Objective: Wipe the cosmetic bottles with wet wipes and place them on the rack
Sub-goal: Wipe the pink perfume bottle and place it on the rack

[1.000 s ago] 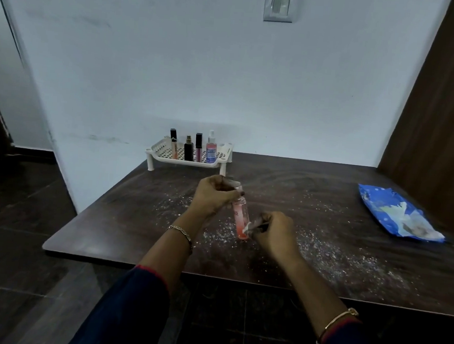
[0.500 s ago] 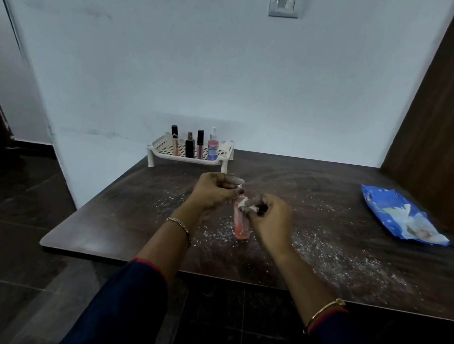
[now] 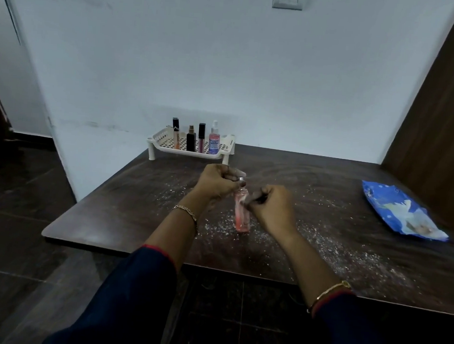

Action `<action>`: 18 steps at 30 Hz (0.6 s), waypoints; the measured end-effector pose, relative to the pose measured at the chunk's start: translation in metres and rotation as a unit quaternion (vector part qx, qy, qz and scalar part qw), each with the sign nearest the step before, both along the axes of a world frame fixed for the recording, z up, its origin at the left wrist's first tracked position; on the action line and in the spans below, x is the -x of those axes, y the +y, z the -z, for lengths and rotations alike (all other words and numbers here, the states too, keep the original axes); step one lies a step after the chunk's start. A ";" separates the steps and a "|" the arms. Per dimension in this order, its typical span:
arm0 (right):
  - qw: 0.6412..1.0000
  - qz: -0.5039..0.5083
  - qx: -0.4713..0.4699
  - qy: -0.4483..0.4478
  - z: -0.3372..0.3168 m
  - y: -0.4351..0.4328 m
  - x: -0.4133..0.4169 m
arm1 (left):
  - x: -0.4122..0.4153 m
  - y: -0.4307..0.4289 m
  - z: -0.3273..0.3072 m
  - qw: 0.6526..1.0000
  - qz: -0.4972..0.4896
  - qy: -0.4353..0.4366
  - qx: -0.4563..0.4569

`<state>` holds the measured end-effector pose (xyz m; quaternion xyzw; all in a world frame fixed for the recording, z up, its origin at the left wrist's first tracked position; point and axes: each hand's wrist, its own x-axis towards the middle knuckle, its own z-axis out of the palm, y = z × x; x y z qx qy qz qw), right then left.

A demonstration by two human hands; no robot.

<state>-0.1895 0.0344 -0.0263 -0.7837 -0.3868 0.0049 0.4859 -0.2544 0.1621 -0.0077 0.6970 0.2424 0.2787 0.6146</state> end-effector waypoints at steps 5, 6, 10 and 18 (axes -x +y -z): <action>1.000 0.003 -0.008 -0.011 -0.001 0.007 0.002 | -0.002 0.000 0.004 0.999 -0.021 0.000 -0.030; 1.000 0.005 0.010 -0.029 0.003 0.006 0.004 | -0.002 0.001 0.004 0.999 -0.024 -0.002 -0.023; 0.981 -0.001 0.111 -0.162 0.017 -0.004 0.018 | -0.002 0.003 0.007 0.999 -0.030 -0.017 0.004; 0.962 -0.013 0.216 -0.164 0.020 -0.026 0.012 | -0.005 0.005 0.004 0.999 -0.042 0.018 -0.017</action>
